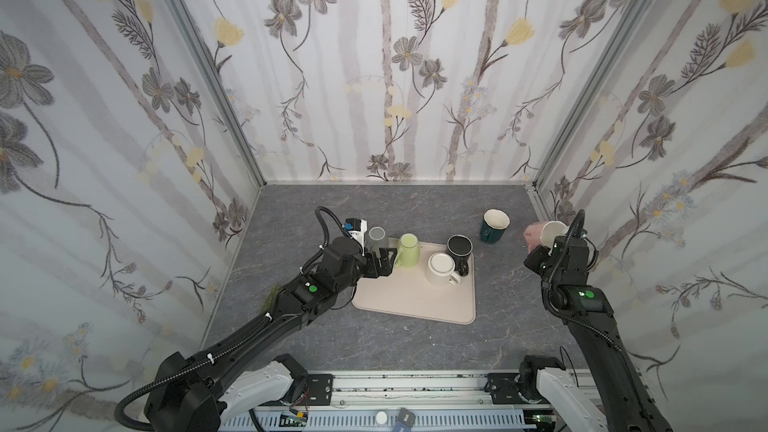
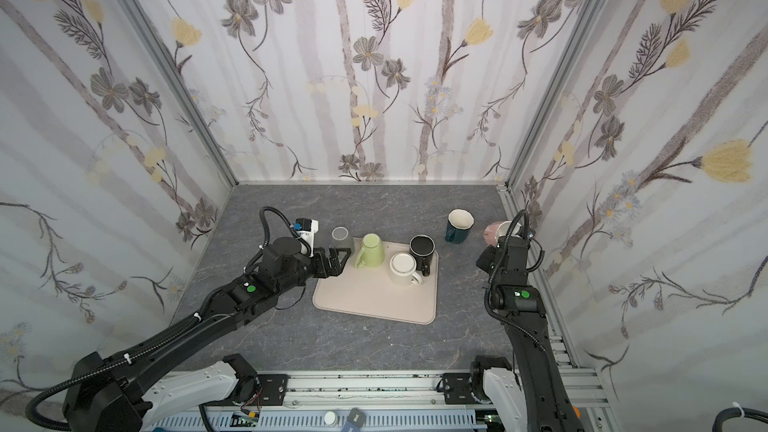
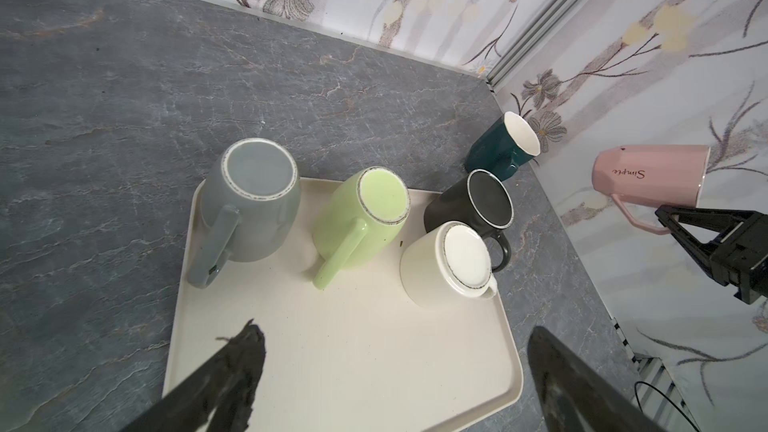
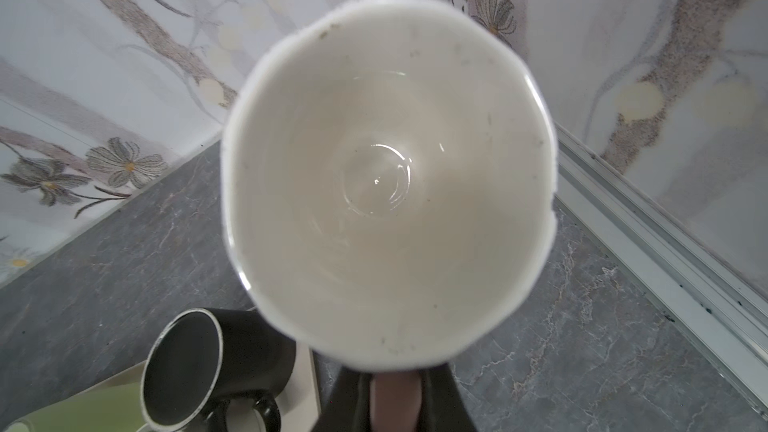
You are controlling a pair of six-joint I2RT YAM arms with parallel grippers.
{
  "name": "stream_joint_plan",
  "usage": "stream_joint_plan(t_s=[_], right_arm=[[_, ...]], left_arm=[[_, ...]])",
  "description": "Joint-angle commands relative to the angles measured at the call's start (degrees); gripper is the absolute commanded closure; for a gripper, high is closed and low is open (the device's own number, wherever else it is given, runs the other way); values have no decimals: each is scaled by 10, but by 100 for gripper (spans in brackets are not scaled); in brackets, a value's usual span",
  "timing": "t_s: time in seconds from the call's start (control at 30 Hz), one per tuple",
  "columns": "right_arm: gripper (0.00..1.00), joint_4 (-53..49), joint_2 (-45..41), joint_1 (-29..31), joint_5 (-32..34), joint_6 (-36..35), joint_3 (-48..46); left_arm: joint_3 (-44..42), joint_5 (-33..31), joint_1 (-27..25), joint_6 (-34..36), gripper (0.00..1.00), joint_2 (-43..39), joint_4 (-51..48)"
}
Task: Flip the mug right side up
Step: 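Carry the pink mug toward the dark green mug while the left gripper withdraws, then lower the pink mug upright beside the dark green mug and open the right gripper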
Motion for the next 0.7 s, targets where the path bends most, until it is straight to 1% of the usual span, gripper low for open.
stream_joint_plan(t_s=[0.0,0.1,0.27,0.47,0.67], right_arm=[[100,48,10,-16,-5,-16,4],[100,48,22,-31,-7,-21,4],[100,53,47,-57,4,-29,0],[100,62,92,-69,-1,-30,2],[100,81,155,-71,-15,-30,11]], left_arm=[[-24,-41,2,13,0,-21,31],[-52,-50,2,25,0,-47,55],[-99,-40,2,38,0,-81,111],[-135,-41,1,53,0,-108,134],[-168,-83,1,48,0,-146,154]])
